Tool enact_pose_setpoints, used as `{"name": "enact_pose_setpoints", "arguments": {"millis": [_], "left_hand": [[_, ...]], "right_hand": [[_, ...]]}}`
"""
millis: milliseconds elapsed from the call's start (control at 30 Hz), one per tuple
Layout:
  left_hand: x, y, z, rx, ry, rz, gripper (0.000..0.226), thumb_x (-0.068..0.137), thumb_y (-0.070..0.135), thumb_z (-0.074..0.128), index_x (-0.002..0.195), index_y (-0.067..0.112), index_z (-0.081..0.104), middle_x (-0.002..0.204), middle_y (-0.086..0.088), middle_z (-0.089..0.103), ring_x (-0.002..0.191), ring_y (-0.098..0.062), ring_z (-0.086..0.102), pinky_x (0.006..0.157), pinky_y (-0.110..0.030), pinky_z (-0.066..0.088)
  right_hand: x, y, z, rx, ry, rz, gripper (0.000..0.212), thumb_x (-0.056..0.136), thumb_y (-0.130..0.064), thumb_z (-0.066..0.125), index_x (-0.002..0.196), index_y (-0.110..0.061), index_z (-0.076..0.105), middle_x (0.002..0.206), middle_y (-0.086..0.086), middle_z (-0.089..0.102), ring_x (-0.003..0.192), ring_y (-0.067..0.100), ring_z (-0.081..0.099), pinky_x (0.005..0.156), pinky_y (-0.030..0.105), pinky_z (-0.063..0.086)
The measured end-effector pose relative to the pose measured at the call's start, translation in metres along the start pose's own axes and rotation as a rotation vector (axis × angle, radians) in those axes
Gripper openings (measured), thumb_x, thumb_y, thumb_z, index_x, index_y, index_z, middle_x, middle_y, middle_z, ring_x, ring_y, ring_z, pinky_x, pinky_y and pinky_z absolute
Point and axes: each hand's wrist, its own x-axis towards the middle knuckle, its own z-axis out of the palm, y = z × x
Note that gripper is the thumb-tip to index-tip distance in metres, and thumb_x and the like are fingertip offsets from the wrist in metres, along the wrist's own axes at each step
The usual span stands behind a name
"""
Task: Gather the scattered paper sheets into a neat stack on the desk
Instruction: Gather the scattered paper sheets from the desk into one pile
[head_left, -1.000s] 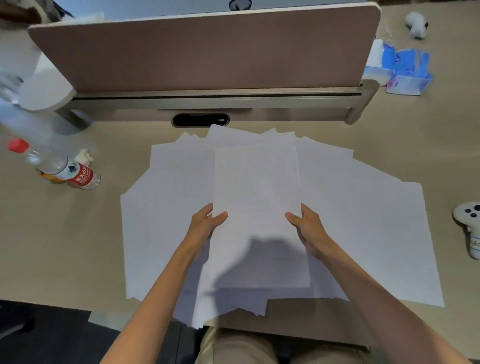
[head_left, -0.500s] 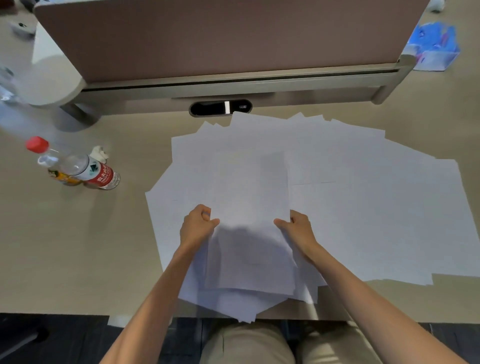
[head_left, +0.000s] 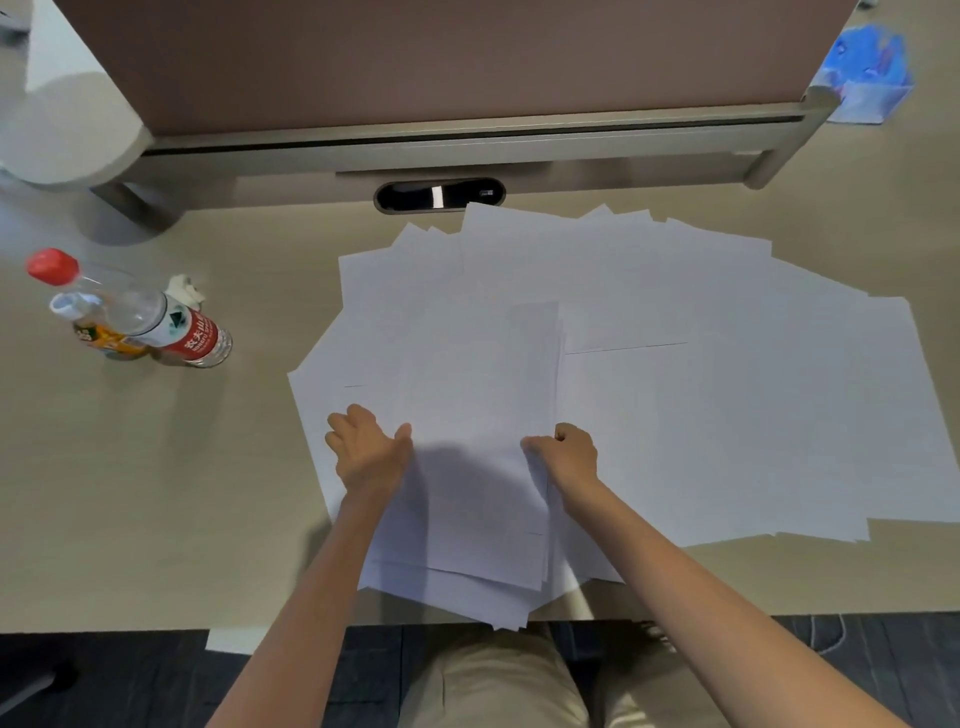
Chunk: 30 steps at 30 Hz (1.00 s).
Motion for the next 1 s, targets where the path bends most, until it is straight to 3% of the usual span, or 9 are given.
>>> {"name": "enact_pose_setpoints", "arguments": {"millis": [133,233,333,400,533,667,833,900,1000], "left_hand": [[0.008,-0.005,-0.004,-0.099,-0.055,-0.029,0.044,0.082,0.032,0.065,0.110,0.005,0.045,0.119,-0.012,0.039,0.106,-0.033,0.044,0.075,-0.038,0.040],[0.012,-0.006,-0.007,-0.180,-0.122,-0.068,0.044,0.083,0.033,0.066,0.112,0.007,0.047,0.114,-0.008,0.043,0.097,-0.029,0.051,0.081,-0.037,0.043],[0.014,-0.006,-0.008,-0.266,-0.173,-0.120,0.037,0.083,0.031,0.069,0.107,0.010,0.051,0.103,-0.002,0.052,0.095,-0.024,0.052,0.079,-0.032,0.040],[0.015,-0.007,-0.006,-0.345,-0.191,-0.106,0.025,0.082,0.028,0.070,0.080,0.015,0.049,0.079,0.001,0.049,0.077,-0.022,0.049,0.067,-0.029,0.036],[0.012,-0.003,-0.005,-0.573,-0.252,-0.033,0.050,0.087,0.019,0.065,0.056,0.019,0.025,0.053,0.004,0.029,0.053,-0.015,0.029,0.055,-0.029,0.023],[0.014,0.001,-0.007,-0.745,-0.308,0.033,0.043,0.098,0.022,0.050,0.061,0.021,0.027,0.062,0.001,0.026,0.059,-0.014,0.026,0.057,-0.030,0.022],[0.013,0.022,-0.004,-0.735,-0.313,0.148,0.029,0.099,0.017,0.043,0.070,0.018,0.037,0.067,-0.001,0.036,0.060,-0.014,0.031,0.057,-0.030,0.027],[0.011,0.030,-0.001,-0.742,-0.307,0.210,0.015,0.099,0.014,0.042,0.091,0.014,0.055,0.087,0.000,0.060,0.077,-0.013,0.054,0.072,-0.028,0.043],[0.011,0.043,0.003,-0.738,-0.331,0.272,0.025,0.101,0.012,0.039,0.116,0.019,0.058,0.113,0.003,0.065,0.104,-0.008,0.060,0.092,-0.022,0.046]], "right_hand": [[0.002,0.001,0.007,0.076,-0.020,0.066,0.027,0.077,-0.013,0.067,0.086,-0.011,0.041,0.079,-0.001,0.039,0.065,0.017,0.039,0.056,0.025,0.031],[0.003,-0.002,0.011,0.130,-0.041,0.076,0.059,0.072,-0.025,0.071,0.122,-0.004,0.048,0.117,0.005,0.054,0.102,0.027,0.057,0.081,0.034,0.047],[0.003,-0.004,0.010,0.156,-0.068,0.044,0.027,0.073,-0.016,0.068,0.097,-0.006,0.060,0.091,0.005,0.062,0.086,0.028,0.059,0.076,0.030,0.045],[0.003,-0.007,0.005,-0.014,-0.053,-0.075,0.005,0.082,-0.010,0.059,0.083,-0.014,0.057,0.079,-0.002,0.058,0.076,0.024,0.054,0.069,0.026,0.040],[0.012,-0.005,-0.003,-0.051,-0.075,-0.275,0.026,0.089,-0.010,0.052,0.113,-0.010,0.063,0.106,0.006,0.068,0.095,0.026,0.063,0.080,0.034,0.049],[0.018,-0.009,-0.020,0.292,-0.188,-0.210,0.022,0.091,-0.002,0.052,0.100,-0.017,0.065,0.102,0.008,0.069,0.100,0.027,0.065,0.092,0.039,0.051],[0.033,-0.015,-0.052,0.322,-0.335,-0.152,0.033,0.096,-0.010,0.054,0.129,-0.007,0.054,0.116,0.003,0.067,0.104,0.015,0.064,0.098,0.032,0.045],[0.038,-0.014,-0.069,0.265,-0.402,-0.122,0.039,0.095,-0.016,0.058,0.133,-0.009,0.053,0.122,0.003,0.067,0.113,0.018,0.062,0.105,0.037,0.043],[0.043,-0.017,-0.091,0.244,-0.493,-0.110,0.036,0.093,-0.014,0.060,0.129,-0.011,0.056,0.123,0.001,0.067,0.114,0.016,0.064,0.097,0.030,0.047]]}}
